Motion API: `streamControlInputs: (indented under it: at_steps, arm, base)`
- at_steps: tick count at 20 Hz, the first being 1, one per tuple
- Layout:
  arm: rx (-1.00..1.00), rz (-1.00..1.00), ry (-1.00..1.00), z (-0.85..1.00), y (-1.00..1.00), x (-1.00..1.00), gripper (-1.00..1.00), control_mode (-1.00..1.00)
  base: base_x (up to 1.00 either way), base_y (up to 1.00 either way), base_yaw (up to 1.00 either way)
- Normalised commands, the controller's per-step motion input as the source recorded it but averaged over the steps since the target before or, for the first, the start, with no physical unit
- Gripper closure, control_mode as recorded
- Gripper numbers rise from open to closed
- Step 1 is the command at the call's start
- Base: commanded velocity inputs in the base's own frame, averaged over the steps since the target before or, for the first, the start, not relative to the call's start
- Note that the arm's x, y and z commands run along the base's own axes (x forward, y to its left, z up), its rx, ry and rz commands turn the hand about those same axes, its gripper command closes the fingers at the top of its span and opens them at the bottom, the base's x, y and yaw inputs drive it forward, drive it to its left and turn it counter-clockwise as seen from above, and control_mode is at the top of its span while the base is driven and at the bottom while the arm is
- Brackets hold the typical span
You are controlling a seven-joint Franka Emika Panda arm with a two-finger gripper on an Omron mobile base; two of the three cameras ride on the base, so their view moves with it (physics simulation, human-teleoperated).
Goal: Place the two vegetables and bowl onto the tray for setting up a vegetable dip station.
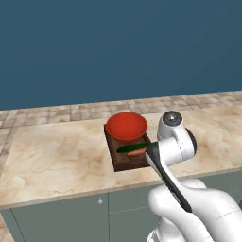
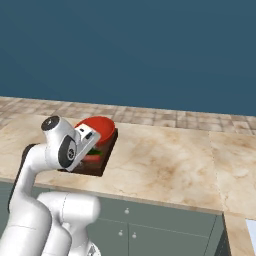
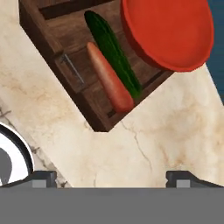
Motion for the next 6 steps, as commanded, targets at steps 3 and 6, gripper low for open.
streamControlInputs:
  at_steps: [3, 6]
  arm:
    - [0.27, -0.33, -0.25, 0.21, 0.0, 0.01, -1.0, -1.0]
    - [0.28, -0.32, -0.29, 0.12, 0.0, 0.08, -1.0, -1.0]
  base:
    - [0.0, 0.0, 0.0]
    - [0.0, 0.0, 0.0]
